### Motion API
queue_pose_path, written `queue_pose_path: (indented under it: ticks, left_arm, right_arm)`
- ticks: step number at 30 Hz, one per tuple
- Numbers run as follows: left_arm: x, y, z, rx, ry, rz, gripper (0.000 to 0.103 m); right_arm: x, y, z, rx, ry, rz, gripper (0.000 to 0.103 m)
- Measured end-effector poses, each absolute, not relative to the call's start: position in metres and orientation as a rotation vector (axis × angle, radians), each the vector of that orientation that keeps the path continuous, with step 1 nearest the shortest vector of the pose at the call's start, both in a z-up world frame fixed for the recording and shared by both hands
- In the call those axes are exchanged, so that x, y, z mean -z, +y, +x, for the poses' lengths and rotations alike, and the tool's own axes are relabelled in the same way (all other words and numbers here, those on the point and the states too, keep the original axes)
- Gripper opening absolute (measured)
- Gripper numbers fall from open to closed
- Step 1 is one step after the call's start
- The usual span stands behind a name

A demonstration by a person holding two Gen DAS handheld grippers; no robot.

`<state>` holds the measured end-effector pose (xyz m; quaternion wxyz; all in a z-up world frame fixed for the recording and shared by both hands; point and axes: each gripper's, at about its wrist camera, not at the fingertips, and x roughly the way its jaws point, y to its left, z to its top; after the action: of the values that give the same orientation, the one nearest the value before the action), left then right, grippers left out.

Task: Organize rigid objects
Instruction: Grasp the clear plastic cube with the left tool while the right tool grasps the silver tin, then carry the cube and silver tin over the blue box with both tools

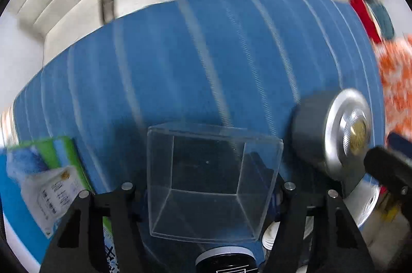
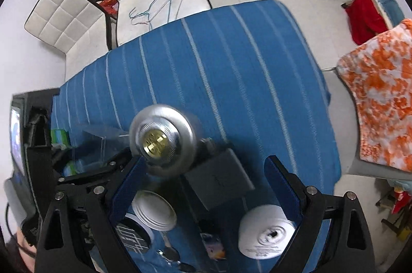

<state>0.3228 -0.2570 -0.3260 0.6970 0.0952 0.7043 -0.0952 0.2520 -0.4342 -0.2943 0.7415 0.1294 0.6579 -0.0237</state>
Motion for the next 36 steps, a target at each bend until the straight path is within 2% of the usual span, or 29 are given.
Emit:
queue_pose_path:
  ticks: [11,17,20,22,27,36]
  left_arm:
    - [0.325,-0.237,0.313,0.101,1.527,0.19,0.063]
    - [0.329,-0.239,0.326,0.107,1.511,0.202,0.065]
    - [0.331,-0.236,0.327,0.113,1.506,0.178,0.063]
    - [0.33,-0.234,0.327,0.117,1.499,0.168,0.062]
    - [0.326,-0.235,0.323,0.089,1.482,0.185,0.061]
    - [0.308,-0.241,0.317,0.09,1.43,0.208,0.061]
  right_arm:
    - [0.345,-0.402,0.301,0.007,1.561,0.351,0.094]
    - [0.372,-0.385,0.313,0.095,1.614,0.229,0.089]
    - [0.375,-0.377,0.316,0.132,1.6,0.206,0.088]
    - [0.376,-0.37,0.318,0.149,1.585,0.188,0.08]
    - [0.373,-0.358,0.317,0.155,1.583,0.158,0.073]
    - [0.348,-0.367,0.301,0.157,1.55,0.153,0.073]
